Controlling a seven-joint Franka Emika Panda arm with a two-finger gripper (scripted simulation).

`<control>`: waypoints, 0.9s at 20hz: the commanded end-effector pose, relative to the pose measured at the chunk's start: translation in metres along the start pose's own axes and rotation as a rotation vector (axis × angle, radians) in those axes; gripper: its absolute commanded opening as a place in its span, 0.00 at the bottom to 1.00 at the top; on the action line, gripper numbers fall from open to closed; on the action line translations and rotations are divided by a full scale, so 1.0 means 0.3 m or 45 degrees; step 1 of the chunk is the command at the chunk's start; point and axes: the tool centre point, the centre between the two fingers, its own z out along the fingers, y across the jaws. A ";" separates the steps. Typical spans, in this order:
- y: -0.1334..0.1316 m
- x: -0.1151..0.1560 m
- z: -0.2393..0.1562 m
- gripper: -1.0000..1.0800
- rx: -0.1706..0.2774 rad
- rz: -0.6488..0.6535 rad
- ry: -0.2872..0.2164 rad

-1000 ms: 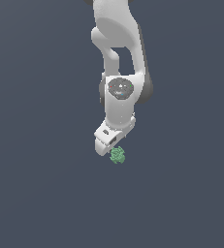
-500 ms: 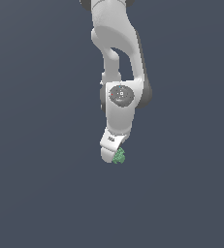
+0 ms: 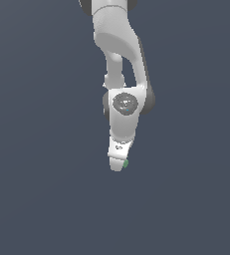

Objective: Pick up the object and move it to a goal position.

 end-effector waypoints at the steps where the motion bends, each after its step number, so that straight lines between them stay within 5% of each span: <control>1: 0.002 0.003 0.007 0.96 0.000 -0.048 0.002; 18: 0.001 0.006 0.099 0.96 0.000 -0.105 0.003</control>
